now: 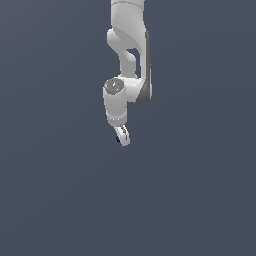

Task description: Pick up the object and move it to a goal position.

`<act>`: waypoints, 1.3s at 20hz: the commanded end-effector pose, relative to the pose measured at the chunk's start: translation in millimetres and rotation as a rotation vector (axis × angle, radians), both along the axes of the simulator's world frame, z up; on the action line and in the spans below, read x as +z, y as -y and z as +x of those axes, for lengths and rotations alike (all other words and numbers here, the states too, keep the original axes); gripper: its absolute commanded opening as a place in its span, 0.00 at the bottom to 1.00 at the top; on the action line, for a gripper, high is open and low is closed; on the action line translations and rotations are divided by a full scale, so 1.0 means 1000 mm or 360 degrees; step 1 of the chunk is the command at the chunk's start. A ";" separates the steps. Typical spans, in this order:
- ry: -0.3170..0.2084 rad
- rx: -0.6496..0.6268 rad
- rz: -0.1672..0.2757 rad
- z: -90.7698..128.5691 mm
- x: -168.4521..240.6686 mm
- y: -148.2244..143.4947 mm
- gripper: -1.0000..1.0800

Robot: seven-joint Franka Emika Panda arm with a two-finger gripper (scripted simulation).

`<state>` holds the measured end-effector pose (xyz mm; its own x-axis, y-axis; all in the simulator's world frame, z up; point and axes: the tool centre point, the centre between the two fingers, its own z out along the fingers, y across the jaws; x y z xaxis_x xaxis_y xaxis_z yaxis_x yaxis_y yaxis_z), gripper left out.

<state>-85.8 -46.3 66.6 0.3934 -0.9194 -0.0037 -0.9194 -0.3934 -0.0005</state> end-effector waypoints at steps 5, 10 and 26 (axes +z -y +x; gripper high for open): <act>0.0001 -0.0078 -0.0006 -0.004 -0.003 0.003 0.96; 0.0001 -0.0071 -0.0005 -0.004 -0.006 0.002 0.96; 0.0001 -0.0079 -0.0005 -0.005 -0.054 0.003 0.96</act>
